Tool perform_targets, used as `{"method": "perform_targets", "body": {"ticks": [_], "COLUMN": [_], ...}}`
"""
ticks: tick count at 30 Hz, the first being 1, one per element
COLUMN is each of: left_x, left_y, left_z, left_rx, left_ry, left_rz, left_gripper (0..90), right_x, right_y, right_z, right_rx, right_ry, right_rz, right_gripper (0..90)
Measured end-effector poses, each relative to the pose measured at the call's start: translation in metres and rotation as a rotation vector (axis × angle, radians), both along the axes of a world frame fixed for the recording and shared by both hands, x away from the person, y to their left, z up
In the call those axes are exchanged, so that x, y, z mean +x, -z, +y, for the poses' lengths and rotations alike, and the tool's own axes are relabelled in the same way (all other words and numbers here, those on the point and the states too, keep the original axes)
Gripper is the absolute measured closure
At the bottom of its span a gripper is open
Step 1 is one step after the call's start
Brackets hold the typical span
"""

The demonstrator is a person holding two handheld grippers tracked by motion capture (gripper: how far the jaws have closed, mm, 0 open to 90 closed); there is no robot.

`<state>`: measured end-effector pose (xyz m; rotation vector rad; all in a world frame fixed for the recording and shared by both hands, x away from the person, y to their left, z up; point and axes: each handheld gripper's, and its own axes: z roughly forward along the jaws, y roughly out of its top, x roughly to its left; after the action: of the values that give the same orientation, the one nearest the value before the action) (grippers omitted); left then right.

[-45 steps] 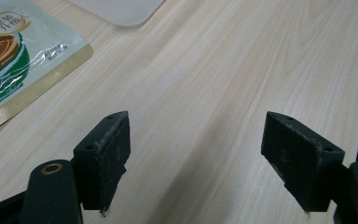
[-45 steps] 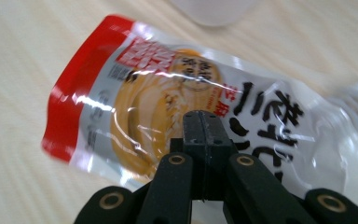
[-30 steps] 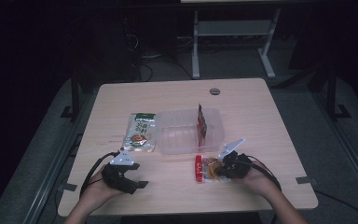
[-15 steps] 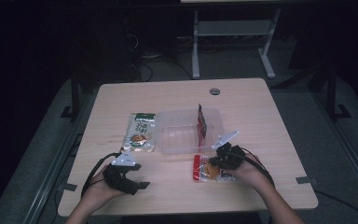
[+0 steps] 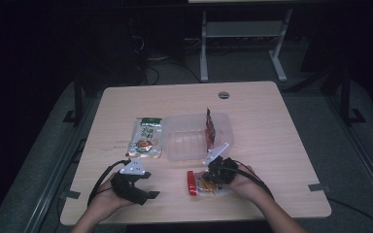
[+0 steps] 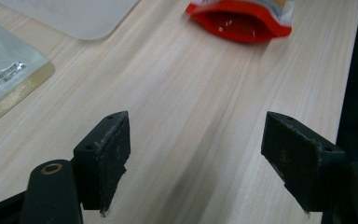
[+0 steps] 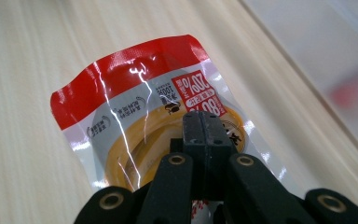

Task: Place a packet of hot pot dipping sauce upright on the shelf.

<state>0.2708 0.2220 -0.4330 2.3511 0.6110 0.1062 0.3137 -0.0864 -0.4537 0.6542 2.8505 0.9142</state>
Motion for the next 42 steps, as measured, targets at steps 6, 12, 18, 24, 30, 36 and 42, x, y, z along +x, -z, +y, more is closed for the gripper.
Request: {"method": "perform_targets", "body": {"ticks": [6,12,18,24,30,36,42], "left_x": [-0.003,-0.003,-0.001,0.003,0.011,0.018,0.021], "left_y": [-0.001,-0.006,-0.012,-0.01,-0.003,0.006,0.013], "left_z": [-0.011,-0.032,-0.058,-0.072,-0.084,-0.097,-0.101], "left_rx": [-0.033,-0.049,-0.055,-0.004,0.041,0.072,0.128], "left_ry": [0.011,0.071,0.13,0.155,0.157,0.157,0.167], "left_rz": [0.002,-0.006,-0.02,0.004,0.025,0.031,0.038], "left_gripper": [23.5,27.7,44.8,77.7,89.8,89.7,89.8], "right_x": [-0.003,-0.005,-0.009,-0.011,-0.013,-0.014,-0.011], "right_y": [-0.002,-0.015,-0.026,-0.031,-0.026,-0.019,-0.011], "right_z": [0.012,-0.004,-0.027,-0.055,-0.08,-0.095,-0.105], "right_rx": [0.016,0.088,0.112,0.122,0.122,0.124,0.136], "right_ry": [-0.026,0.001,0.07,0.132,0.18,0.226,0.252], "right_rz": [0.005,0.021,0.05,0.058,0.105,0.163,0.219], "right_gripper": [89.8,88.2,82.0,75.5,63.7,54.5,48.1]}}
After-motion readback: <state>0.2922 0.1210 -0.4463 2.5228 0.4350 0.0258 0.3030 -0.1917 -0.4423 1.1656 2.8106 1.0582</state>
